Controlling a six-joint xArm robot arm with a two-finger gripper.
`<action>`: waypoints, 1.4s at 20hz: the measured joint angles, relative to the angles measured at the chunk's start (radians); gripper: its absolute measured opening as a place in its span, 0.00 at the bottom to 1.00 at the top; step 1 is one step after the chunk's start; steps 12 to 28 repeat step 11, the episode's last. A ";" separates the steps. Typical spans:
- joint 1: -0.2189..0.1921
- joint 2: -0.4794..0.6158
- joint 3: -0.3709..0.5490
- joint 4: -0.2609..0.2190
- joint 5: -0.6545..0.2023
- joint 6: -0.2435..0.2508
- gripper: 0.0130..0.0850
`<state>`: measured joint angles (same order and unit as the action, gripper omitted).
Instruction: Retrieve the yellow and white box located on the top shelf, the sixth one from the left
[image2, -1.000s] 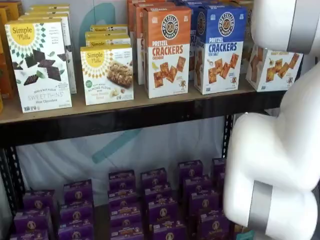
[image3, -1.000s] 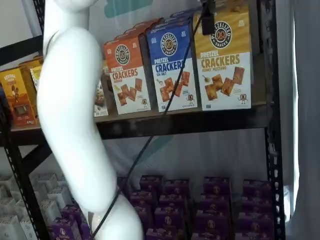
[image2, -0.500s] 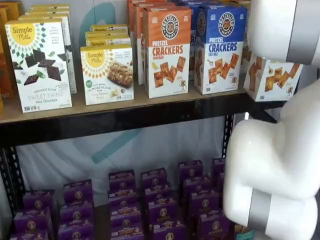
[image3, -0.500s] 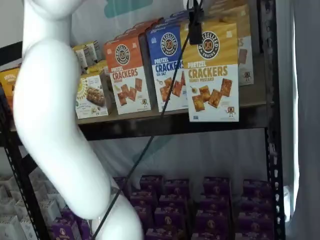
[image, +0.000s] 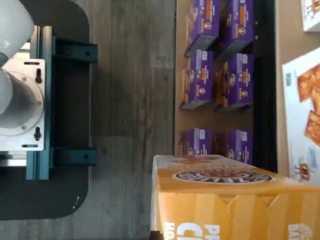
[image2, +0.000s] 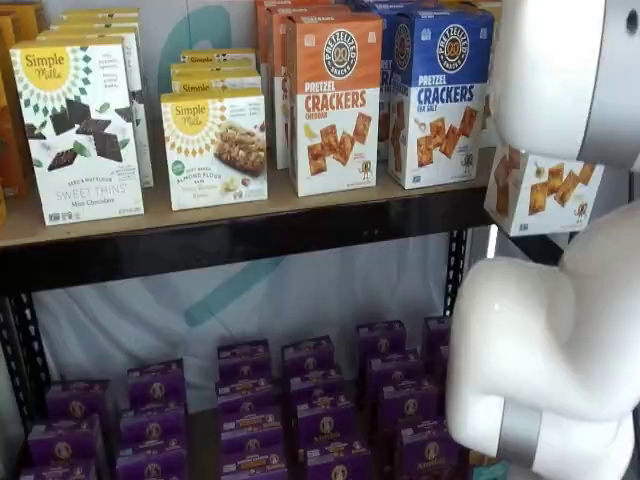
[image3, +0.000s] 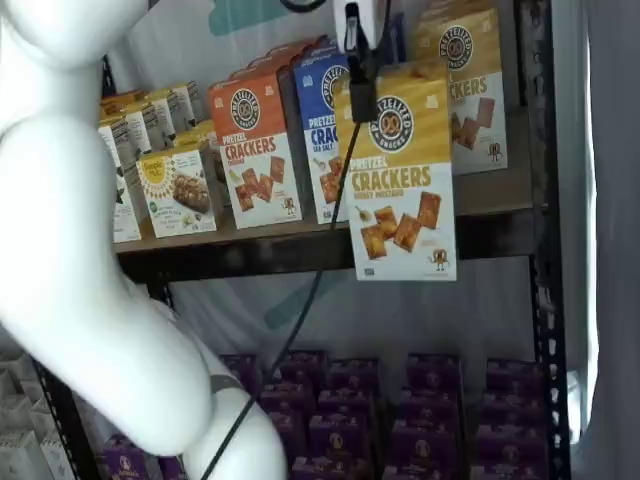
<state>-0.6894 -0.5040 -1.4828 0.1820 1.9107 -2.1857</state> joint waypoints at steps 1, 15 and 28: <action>0.006 -0.016 0.018 -0.004 -0.002 0.004 0.67; 0.034 -0.090 0.104 -0.012 0.003 0.029 0.67; 0.034 -0.090 0.104 -0.012 0.003 0.029 0.67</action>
